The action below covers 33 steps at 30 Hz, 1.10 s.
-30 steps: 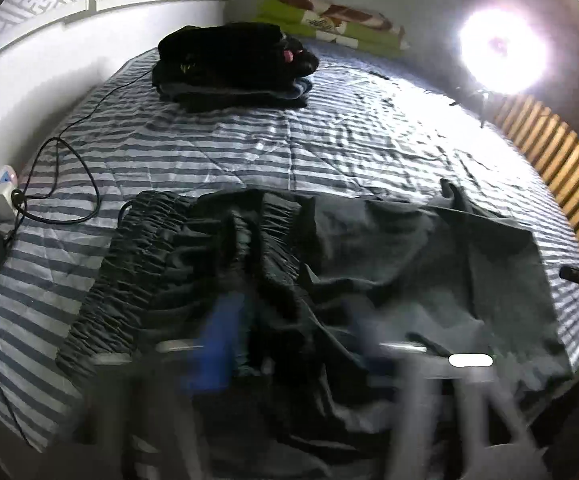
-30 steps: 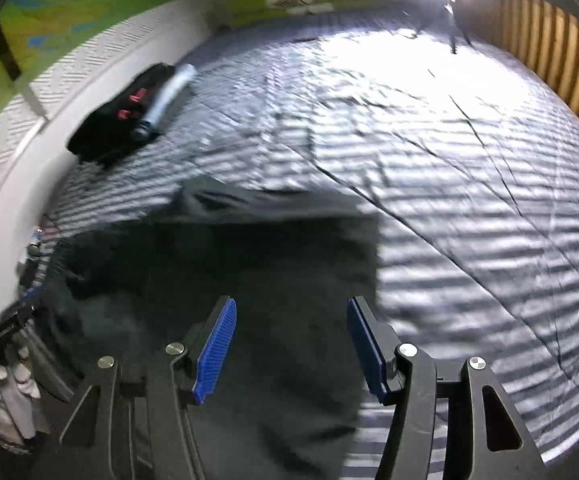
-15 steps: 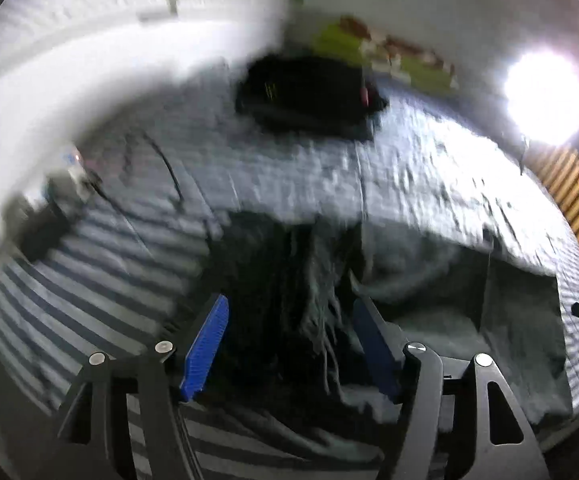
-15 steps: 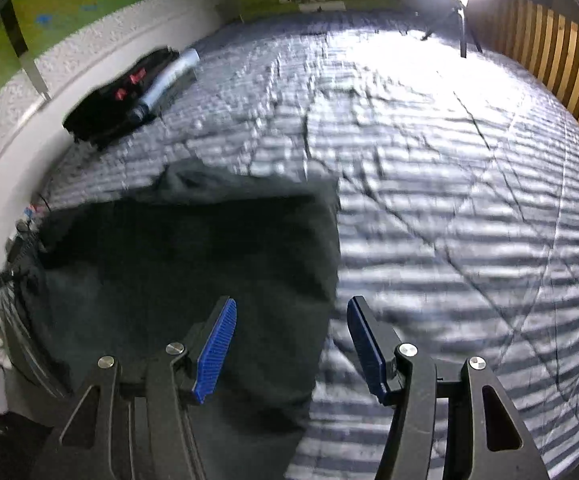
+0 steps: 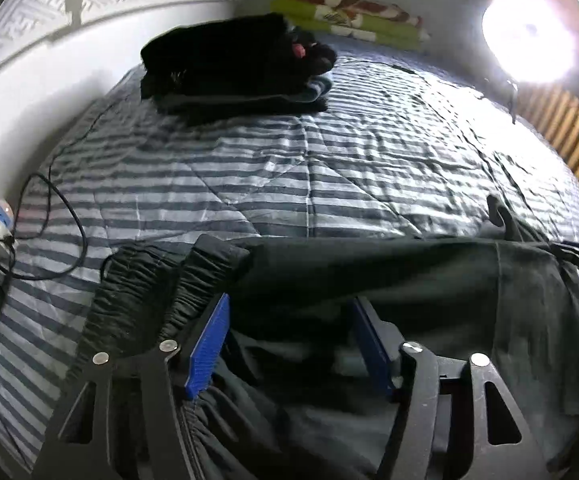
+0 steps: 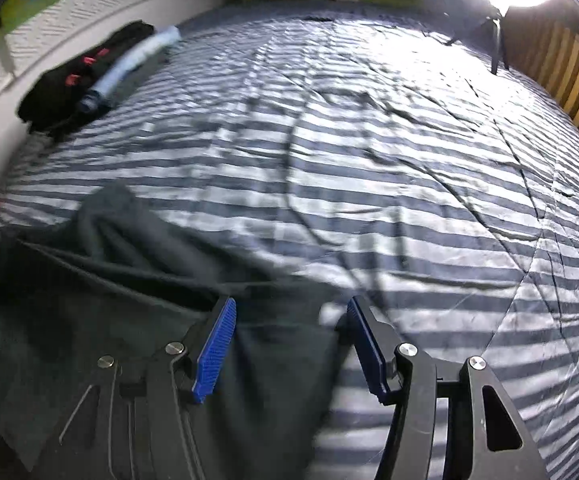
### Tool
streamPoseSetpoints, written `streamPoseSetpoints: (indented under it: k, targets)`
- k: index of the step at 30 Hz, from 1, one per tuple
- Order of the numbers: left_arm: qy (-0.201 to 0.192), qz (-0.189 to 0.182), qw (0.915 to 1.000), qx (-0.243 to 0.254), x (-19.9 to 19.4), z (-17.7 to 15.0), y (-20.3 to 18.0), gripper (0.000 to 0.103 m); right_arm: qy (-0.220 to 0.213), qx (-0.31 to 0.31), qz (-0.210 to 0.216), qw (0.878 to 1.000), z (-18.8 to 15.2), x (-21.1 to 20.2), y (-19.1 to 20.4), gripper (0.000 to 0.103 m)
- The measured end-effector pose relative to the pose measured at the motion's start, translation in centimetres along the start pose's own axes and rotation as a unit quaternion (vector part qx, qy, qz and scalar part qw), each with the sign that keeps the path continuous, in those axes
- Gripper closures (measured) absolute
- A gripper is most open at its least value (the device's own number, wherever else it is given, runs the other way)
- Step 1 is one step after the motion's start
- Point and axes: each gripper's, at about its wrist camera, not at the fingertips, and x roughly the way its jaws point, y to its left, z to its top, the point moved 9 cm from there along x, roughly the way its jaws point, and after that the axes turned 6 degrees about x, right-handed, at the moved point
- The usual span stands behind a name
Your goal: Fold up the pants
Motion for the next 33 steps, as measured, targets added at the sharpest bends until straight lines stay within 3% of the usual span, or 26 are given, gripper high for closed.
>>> streamPoseSetpoints:
  k: [4, 6, 9, 13, 14, 15, 17, 18, 21, 24, 27, 29, 33]
  targets:
    - [-0.033, 0.026, 0.9991, 0.006, -2.4, 0.6, 0.4, 0.038, -0.022, 0.032, 0.021, 0.999, -0.9, -4.5, -2.2, 0.049]
    - [-0.05, 0.029, 0.9982, 0.012, -4.4, 0.5, 0.1, 0.038, -0.013, 0.039, 0.054, 0.998, -3.7, -7.4, -2.1, 0.049]
    - [-0.063, -0.004, 0.9977, 0.023, -6.4, -0.2, -2.5, 0.038, 0.022, 0.033, 0.07, 0.997, -9.2, -9.3, -0.9, 0.049]
    - [-0.051, -0.075, 0.9934, 0.07, -7.1, -2.2, -9.1, 0.036, 0.08, 0.028, 0.061, 0.994, -15.7, -8.2, 0.4, 0.05]
    - [-0.041, -0.086, 0.9917, 0.087, -6.8, -2.9, -10.6, 0.035, 0.071, 0.019, 0.052, 0.996, -16.6, -8.3, 0.7, 0.051]
    - [-0.029, -0.075, 0.9904, 0.113, -6.1, -3.9, -12.1, 0.035, 0.061, 0.002, 0.044, 0.997, -16.9, -8.6, 1.1, 0.051]
    - [-0.02, -0.062, 0.9888, 0.134, -5.8, -5.0, -13.7, 0.035, 0.08, -0.025, 0.061, 0.995, -18.1, -9.2, 2.0, 0.051]
    - [-0.015, -0.08, 0.987, 0.139, -6.0, -5.7, -15.1, 0.035, 0.088, -0.029, 0.081, 0.992, -18.2, -9.9, 2.2, 0.051]
    - [-0.028, -0.127, 0.976, 0.174, -8.1, -6.9, -20.3, 0.035, 0.069, 0.011, 0.117, 0.991, -15.6, -11.9, 0.2, 0.051]
    - [-0.031, -0.181, 0.9606, 0.209, -10.1, -8.8, -26.5, 0.029, 0.024, 0.042, 0.103, 0.993, -11.0, -12.2, -2.9, 0.051]
    - [-0.022, -0.211, 0.9461, 0.245, -10.9, -10.9, -31.7, 0.025, 0.027, 0.071, 0.125, 0.989, -7.4, -10.2, -4.2, 0.051]
    - [-0.02, -0.196, 0.9395, 0.28, -10.6, -12.0, -34.4, 0.025, 0.036, 0.083, 0.134, 0.987, -6.0, -8.4, -4.4, 0.051]
    - [-0.009, -0.187, 0.9376, 0.293, -9.3, -12.8, -37.0, 0.025, 0.066, 0.11, 0.169, 0.977, -4.6, -4.5, -4.8, 0.051]
